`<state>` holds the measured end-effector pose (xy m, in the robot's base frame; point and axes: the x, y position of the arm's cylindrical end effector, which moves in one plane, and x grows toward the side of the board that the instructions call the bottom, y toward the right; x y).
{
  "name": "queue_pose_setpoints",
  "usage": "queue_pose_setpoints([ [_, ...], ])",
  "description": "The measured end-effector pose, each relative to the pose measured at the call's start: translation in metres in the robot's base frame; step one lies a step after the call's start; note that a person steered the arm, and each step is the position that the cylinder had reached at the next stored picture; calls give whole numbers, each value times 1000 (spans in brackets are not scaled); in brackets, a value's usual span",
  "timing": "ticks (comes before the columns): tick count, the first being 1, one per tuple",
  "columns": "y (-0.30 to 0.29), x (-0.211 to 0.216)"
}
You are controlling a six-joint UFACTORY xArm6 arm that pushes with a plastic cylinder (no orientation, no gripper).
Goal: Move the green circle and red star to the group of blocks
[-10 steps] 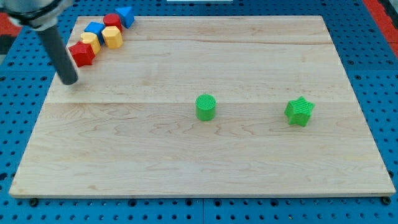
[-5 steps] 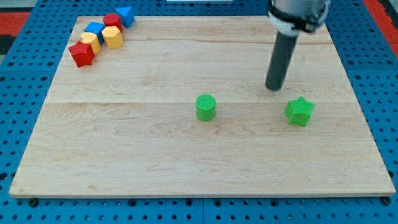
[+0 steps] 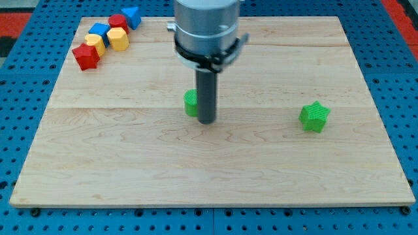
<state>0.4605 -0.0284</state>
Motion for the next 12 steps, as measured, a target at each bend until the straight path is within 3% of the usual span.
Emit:
queue_pose_setpoints([
  [1,-19,-6],
  [2,15,-8],
  [3,15,-38],
  [5,-137,-62],
  [8,-98,-65],
  [9,-84,-94],
  [10,-136,-104],
  [11,-127,-85],
  [12,-156,-69],
])
